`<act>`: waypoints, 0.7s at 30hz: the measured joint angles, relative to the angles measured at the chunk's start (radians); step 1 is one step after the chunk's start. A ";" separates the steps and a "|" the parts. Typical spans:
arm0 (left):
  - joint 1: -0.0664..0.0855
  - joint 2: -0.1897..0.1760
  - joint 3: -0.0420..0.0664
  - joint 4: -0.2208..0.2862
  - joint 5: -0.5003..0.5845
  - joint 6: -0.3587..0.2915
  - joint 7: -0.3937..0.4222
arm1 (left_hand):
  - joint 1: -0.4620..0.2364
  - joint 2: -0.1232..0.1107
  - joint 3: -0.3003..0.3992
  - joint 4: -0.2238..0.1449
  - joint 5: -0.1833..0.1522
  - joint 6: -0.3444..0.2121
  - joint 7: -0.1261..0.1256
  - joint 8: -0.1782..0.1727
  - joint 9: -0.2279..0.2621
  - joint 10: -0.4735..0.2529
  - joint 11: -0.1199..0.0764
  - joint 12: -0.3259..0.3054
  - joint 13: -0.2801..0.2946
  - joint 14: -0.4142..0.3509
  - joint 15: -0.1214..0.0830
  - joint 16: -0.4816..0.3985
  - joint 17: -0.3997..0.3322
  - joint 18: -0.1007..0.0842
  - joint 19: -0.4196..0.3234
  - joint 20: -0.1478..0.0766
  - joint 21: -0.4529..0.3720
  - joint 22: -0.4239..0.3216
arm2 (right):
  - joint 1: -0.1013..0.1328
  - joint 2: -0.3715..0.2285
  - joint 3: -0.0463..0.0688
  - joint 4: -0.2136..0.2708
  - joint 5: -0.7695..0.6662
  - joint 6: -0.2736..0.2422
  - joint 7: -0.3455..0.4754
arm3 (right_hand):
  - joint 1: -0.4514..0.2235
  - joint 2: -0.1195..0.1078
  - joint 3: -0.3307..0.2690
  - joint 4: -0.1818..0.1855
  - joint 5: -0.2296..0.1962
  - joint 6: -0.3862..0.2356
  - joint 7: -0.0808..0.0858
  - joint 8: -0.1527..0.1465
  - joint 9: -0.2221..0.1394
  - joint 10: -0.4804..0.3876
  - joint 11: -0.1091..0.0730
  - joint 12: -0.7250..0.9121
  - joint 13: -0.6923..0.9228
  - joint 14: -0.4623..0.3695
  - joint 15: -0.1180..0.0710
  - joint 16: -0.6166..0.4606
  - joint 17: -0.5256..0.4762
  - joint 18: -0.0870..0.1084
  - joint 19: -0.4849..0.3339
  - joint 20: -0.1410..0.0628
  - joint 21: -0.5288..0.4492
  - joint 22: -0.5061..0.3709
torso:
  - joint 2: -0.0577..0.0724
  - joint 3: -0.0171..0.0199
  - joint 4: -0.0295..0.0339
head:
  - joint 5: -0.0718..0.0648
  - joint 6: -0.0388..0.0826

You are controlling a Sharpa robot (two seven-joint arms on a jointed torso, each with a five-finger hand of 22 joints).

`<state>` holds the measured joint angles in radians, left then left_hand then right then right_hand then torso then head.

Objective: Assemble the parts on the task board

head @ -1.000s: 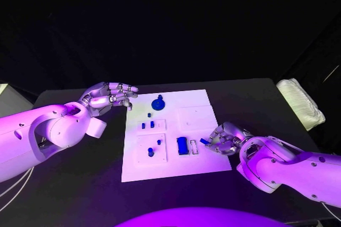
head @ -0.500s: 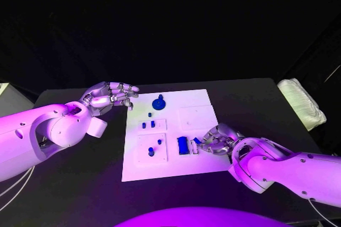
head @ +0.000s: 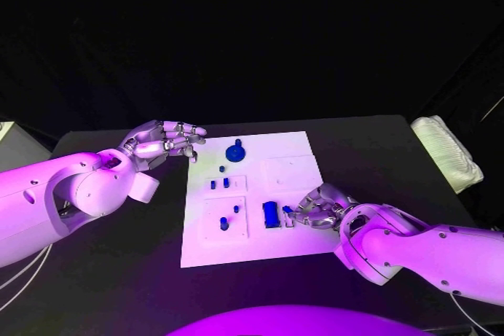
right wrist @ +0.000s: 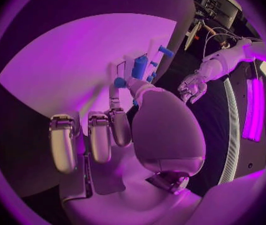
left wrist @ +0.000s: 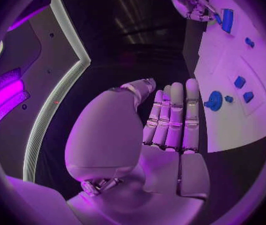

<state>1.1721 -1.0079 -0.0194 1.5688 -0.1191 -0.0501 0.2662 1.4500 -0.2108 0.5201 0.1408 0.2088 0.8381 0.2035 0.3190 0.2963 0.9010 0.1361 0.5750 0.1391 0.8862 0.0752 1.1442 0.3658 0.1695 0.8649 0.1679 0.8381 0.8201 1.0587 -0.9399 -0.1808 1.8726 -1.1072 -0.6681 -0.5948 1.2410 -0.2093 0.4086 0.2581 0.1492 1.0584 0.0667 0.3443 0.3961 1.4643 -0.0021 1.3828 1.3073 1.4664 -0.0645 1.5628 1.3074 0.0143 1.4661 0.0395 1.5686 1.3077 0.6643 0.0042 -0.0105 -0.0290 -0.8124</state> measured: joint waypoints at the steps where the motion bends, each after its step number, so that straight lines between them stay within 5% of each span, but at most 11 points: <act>1: 0.000 0.000 0.000 0.000 0.000 0.000 0.000 | 0.000 0.000 0.000 0.000 0.000 0.000 0.000 0.000 0.000 0.000 0.000 0.000 0.000 0.000 0.000 0.000 0.000 0.000 0.000 0.000 0.000 0.000 | 0.000 0.000 0.000 -0.001 0.002 0.002 -0.001 | 0.000 0.000 0.000 0.000 0.000 0.000 0.000 0.000 0.000 0.000 0.000 0.000 0.000 0.000 0.000 0.000 0.000 0.000 0.000 0.000 0.000 0.000 | 0.000 -0.0001 -0.0001 | 0.001 0.000; 21: 0.000 -0.002 0.000 0.000 0.000 0.003 -0.005 | 0.000 0.000 0.000 0.000 0.000 0.000 0.000 0.000 -0.001 0.000 0.000 0.005 0.001 0.000 0.000 0.000 0.001 0.000 0.000 0.000 0.000 0.000 | 0.000 0.019 0.000 -0.012 0.016 0.029 -0.016 | 0.000 0.000 0.000 0.000 0.000 0.000 0.000 0.000 0.000 0.000 0.000 0.000 0.000 0.000 0.000 0.000 0.000 0.000 0.000 0.000 0.000 0.000 | 0.000 0.0000 0.0001 | 0.000 0.000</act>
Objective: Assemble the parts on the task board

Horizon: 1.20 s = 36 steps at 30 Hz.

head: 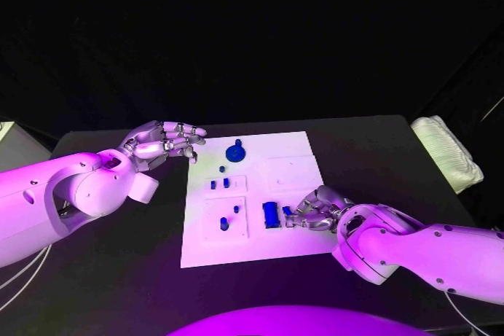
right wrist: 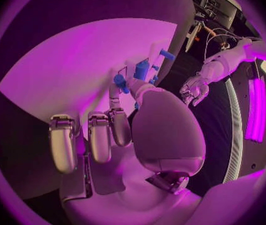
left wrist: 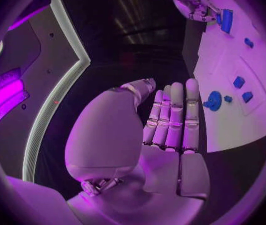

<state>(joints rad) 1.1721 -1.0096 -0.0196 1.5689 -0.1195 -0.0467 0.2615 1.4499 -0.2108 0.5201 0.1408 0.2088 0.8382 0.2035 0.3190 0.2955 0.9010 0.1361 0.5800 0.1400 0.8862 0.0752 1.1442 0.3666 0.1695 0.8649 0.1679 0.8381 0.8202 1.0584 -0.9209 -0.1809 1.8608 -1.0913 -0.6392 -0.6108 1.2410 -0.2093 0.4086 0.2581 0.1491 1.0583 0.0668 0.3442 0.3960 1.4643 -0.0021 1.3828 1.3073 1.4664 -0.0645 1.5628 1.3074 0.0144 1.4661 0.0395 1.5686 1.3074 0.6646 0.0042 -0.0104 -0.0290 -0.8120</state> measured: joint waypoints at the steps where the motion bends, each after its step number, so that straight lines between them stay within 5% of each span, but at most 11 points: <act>1: 0.000 0.000 0.000 0.000 0.000 0.000 0.000 | 0.000 0.000 0.000 0.000 0.000 0.000 0.000 0.000 0.000 0.000 0.000 0.000 0.000 0.000 0.000 0.000 0.000 0.000 0.000 0.000 0.000 0.000 | 0.000 0.001 0.000 0.001 0.000 0.000 0.000 | 0.000 0.000 0.000 0.000 0.000 0.000 0.000 0.000 0.000 0.000 0.000 0.000 0.000 0.000 0.000 0.000 0.000 0.000 0.000 0.000 0.000 0.000 | 0.000 0.0000 0.0001 | 0.000 0.000; 26: 0.000 -0.002 0.000 0.001 0.000 0.000 -0.004 | 0.000 0.000 0.000 0.000 0.000 -0.004 -0.004 0.000 -0.002 -0.007 0.000 0.000 0.002 0.000 0.000 0.000 0.001 0.000 0.000 0.000 -0.005 -0.001 | 0.000 0.002 0.000 0.004 -0.001 0.000 -0.003 | -0.080 -0.010 -0.043 0.028 0.000 0.000 0.000 0.004 0.006 0.000 0.000 0.000 0.001 0.000 0.000 0.000 0.000 0.000 0.000 0.000 0.000 0.001 | -0.001 0.0005 -0.0006 | 0.000 0.001; 32: 0.000 -0.002 0.000 0.000 0.000 0.000 -0.005 | 0.000 0.000 0.000 0.000 0.000 -0.007 0.000 0.000 -0.003 -0.007 0.000 0.000 0.003 0.000 0.000 0.000 0.001 0.000 0.000 0.000 -0.005 -0.001 | 0.000 -0.004 0.000 0.006 -0.001 0.005 0.001 | -0.082 -0.017 -0.053 0.012 0.000 0.000 0.000 0.008 0.007 0.000 0.000 0.000 0.001 0.000 0.000 0.000 0.000 0.000 0.000 0.000 0.000 0.001 | -0.001 0.0004 -0.0006 | -0.001 0.000; 36: 0.000 -0.002 0.000 0.000 0.000 0.000 -0.005 | 0.000 0.000 0.000 0.000 0.000 -0.007 0.000 0.000 -0.003 -0.007 0.000 0.000 0.003 0.000 0.000 0.000 0.001 0.000 0.000 0.000 -0.004 -0.001 | 0.000 -0.015 0.000 0.004 -0.001 0.017 0.007 | -0.025 -0.023 -0.045 -0.026 0.000 -0.003 0.004 0.008 0.007 0.000 0.000 0.000 0.001 0.000 0.000 0.000 0.000 0.000 0.000 0.000 0.000 0.001 | -0.001 0.0004 -0.0006 | -0.001 0.000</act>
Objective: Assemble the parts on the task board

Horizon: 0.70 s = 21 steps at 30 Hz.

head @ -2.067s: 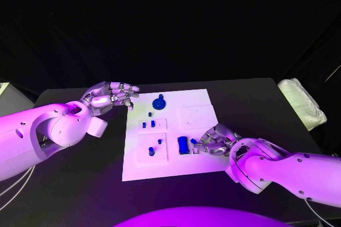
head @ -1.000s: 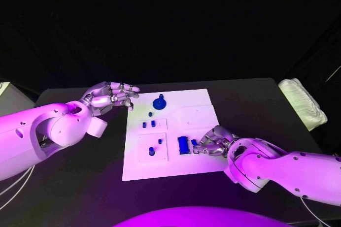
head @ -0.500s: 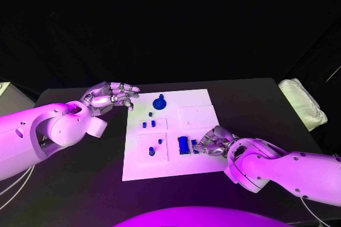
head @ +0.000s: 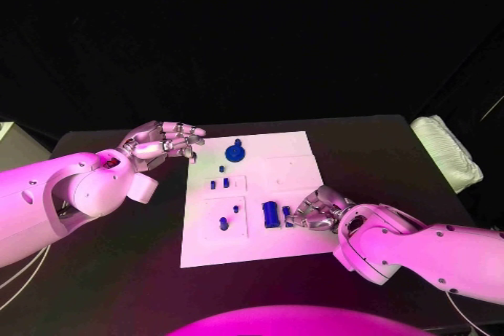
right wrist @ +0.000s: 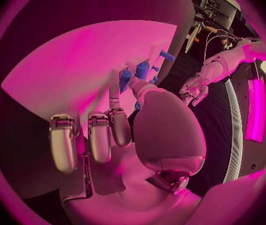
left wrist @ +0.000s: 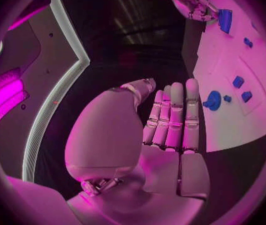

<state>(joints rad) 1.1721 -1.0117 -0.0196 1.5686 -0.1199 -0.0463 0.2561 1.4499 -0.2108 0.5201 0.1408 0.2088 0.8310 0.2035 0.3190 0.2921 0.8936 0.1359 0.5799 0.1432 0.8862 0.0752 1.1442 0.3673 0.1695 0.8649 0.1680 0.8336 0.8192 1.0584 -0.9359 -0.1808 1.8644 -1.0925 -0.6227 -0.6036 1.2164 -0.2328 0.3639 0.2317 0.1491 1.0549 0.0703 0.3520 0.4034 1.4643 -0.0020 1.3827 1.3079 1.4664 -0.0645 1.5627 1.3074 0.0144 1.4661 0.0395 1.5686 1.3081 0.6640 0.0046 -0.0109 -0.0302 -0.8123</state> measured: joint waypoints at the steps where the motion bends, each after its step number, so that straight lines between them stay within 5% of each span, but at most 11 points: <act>1: 0.000 0.000 0.000 0.000 0.000 0.000 0.000 | 0.000 0.000 0.000 0.000 0.000 0.000 0.000 0.000 0.000 0.000 0.000 0.000 0.000 0.000 0.000 0.000 0.000 0.000 0.000 0.000 0.000 0.000 | 0.000 -0.003 0.000 -0.001 -0.001 0.003 0.002 | 0.011 -0.004 0.001 -0.008 0.000 0.000 0.000 0.000 0.001 0.000 0.000 0.000 0.000 0.000 0.000 0.000 0.000 0.000 0.000 0.000 0.000 0.000 | 0.000 0.0000 0.0000 | 0.000 0.000; 21: 0.000 0.003 0.000 -0.005 0.000 0.000 -0.006 | 0.000 0.000 0.000 0.000 0.000 0.000 0.000 0.000 -0.001 -0.004 0.004 0.004 0.001 0.000 0.000 0.000 0.001 0.000 0.000 0.000 0.000 0.000 | 0.002 0.021 0.002 -0.064 -0.009 0.043 0.052 | 0.043 -0.013 0.001 -0.025 -0.004 0.002 -0.002 0.008 0.006 0.000 0.000 0.000 0.000 0.000 0.000 0.000 0.000 0.000 0.000 0.000 0.000 0.000 | 0.001 0.0008 0.0008 | 0.004 0.000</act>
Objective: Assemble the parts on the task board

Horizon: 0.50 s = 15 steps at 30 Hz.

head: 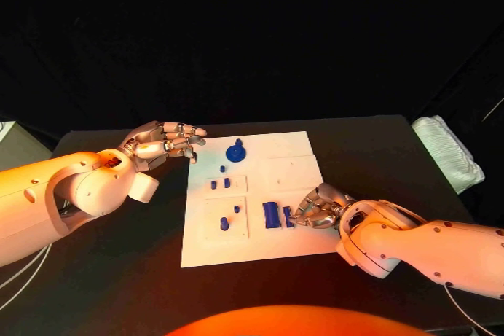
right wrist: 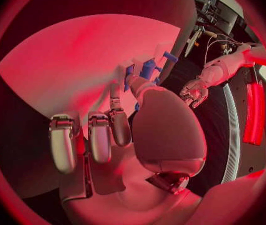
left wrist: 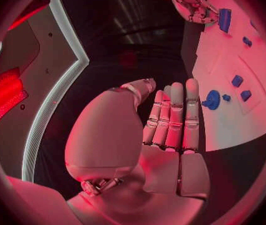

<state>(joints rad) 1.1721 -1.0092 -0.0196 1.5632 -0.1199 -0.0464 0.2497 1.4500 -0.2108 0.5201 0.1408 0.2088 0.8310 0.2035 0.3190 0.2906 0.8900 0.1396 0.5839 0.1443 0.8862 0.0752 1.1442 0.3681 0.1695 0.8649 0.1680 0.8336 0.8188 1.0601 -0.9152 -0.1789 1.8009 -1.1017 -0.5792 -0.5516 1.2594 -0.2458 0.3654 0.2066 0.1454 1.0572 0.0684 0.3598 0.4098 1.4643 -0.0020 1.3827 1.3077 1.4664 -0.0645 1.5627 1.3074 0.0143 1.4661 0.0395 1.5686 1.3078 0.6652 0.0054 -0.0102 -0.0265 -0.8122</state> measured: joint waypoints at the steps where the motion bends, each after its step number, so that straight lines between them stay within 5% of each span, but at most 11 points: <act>1: 0.000 0.000 0.000 0.000 0.000 0.000 0.000 | 0.000 0.000 0.000 0.000 0.000 0.000 0.000 0.000 0.000 0.000 0.000 0.000 0.000 0.000 0.000 0.000 0.000 0.000 0.000 0.000 0.000 0.000 | 0.000 0.003 0.001 -0.004 0.000 0.000 0.001 | -0.003 0.003 0.000 0.000 0.000 0.001 -0.001 0.000 0.000 0.000 0.000 0.000 0.000 0.000 0.000 0.000 0.000 0.000 0.000 0.000 0.000 0.000 | 0.000 0.0002 0.0001 | 0.000 0.000; 15: 0.000 -0.001 0.000 0.000 0.000 0.000 -0.004 | 0.000 0.000 0.000 0.000 0.000 0.000 0.000 0.000 0.000 0.000 0.000 0.000 0.000 0.000 0.000 0.000 0.000 0.000 0.000 0.000 0.000 0.000 | 0.001 0.019 0.001 -0.028 0.001 0.003 0.024 | -0.004 0.004 0.000 0.000 0.000 0.003 -0.003 0.004 -0.007 0.000 0.000 0.000 0.000 0.000 0.000 0.000 0.000 0.000 0.000 0.000 0.000 0.000 | -0.001 -0.0012 -0.0004 | 0.001 -0.004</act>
<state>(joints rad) 1.1721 -1.0098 -0.0196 1.5636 -0.1199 -0.0464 0.2458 1.4500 -0.2108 0.5201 0.1408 0.2088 0.8310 0.2035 0.3190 0.2907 0.8900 0.1396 0.5838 0.1442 0.8862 0.0752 1.1442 0.3680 0.1695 0.8648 0.1680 0.8336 0.8184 1.0612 -0.8966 -0.1775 1.7726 -1.1012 -0.5765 -0.5276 1.2556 -0.2422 0.3650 0.2070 0.1451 1.0600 0.0655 0.3638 0.4033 1.4643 -0.0020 1.3827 1.3076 1.4664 -0.0645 1.5627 1.3074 0.0143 1.4661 0.0395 1.5686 1.3076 0.6639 0.0041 -0.0105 -0.0256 -0.8166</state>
